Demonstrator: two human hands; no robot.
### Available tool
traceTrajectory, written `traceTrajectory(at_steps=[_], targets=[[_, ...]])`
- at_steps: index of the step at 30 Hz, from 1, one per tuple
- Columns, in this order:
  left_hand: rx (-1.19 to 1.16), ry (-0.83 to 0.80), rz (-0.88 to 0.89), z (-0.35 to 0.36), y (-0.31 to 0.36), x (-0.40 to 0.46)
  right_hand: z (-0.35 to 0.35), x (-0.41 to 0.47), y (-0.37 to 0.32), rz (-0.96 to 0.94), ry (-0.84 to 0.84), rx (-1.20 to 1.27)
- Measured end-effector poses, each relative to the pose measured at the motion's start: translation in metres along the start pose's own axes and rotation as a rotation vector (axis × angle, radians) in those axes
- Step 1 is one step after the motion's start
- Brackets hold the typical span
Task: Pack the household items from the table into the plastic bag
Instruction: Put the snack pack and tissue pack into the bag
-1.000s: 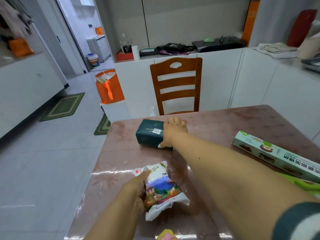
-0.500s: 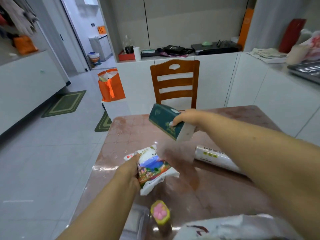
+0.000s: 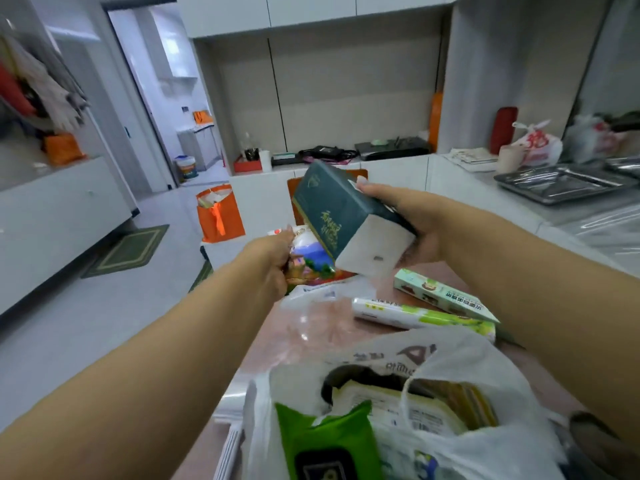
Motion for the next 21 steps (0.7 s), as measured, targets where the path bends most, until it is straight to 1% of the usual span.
traceTrajectory(at_steps=[4,6,7,9,11,14,15,17,19,20,21], targets=[[0.111,-0.105,0.066,0.016,0.02,-0.053,-0.005,-0.05,0.017,-0.036,-0.237,0.355],[0.207,-0.137,0.069,0.023,0.026,-0.076,0.002,-0.071,0.029,-0.064,-0.351,0.547],[0.263,-0.156,0.06,0.026,0.026,-0.089,0.006,-0.083,0.036,-0.074,-0.383,0.632],[0.35,-0.178,0.063,0.03,0.027,-0.107,0.012,-0.097,0.048,-0.106,-0.387,0.747],[0.39,-0.2,0.091,0.033,0.021,-0.126,0.01,-0.111,0.063,-0.142,-0.341,0.827],[0.492,-0.209,0.117,0.03,0.006,-0.15,0.005,-0.132,0.087,-0.172,-0.301,0.881],[0.57,-0.194,0.148,0.026,0.001,-0.158,0.004,-0.139,0.095,-0.176,-0.299,0.874],[0.781,-0.109,0.282,0.012,-0.004,-0.174,0.003,-0.15,0.111,-0.167,-0.283,0.846],[0.987,0.065,0.495,-0.01,-0.006,-0.192,0.005,-0.158,0.124,-0.149,-0.269,0.849],[1.096,0.188,0.599,-0.026,-0.01,-0.199,0.006,-0.161,0.13,-0.151,-0.272,0.853],[1.198,0.31,0.659,-0.04,-0.017,-0.203,0.008,-0.163,0.134,-0.159,-0.279,0.843]])
Point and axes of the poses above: each hand's wrist, its own x-axis towards the middle knuckle, its own z-axis out of the palm, y = z × x, the point moved 3 cm from there along x, towards the middle knuckle, and after that the axes turned 1 degree about -x, right-handed, at the moved point
